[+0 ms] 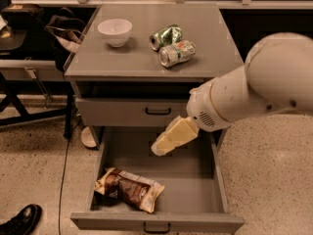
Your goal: Pick brown chip bag from middle drawer and place on counter
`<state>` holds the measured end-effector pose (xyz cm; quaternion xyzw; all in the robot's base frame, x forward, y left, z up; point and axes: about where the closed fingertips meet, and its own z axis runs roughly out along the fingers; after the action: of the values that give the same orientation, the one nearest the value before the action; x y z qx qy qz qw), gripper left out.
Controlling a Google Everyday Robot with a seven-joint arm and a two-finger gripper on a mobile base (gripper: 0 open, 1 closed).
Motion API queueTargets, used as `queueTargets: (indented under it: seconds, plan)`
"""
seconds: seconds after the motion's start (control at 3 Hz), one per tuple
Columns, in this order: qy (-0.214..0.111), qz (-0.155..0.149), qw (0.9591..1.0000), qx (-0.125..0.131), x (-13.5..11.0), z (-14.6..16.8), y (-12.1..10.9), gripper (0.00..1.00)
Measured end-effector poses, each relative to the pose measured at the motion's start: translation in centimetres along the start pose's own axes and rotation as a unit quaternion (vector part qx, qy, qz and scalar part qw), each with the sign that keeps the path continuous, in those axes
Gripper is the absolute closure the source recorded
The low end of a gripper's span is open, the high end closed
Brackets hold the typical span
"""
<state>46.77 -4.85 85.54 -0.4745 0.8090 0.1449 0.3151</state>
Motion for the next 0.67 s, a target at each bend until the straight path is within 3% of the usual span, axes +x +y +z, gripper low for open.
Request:
queueTargets:
  seconds: [0.33,0.67]
  plan:
    - [-0.023,0.03,0.999,0.025,0.5,3.4,-0.6,0.0]
    - [-0.031,0.05,0.9979,0.028,1.4,9.8,-1.3,0.0]
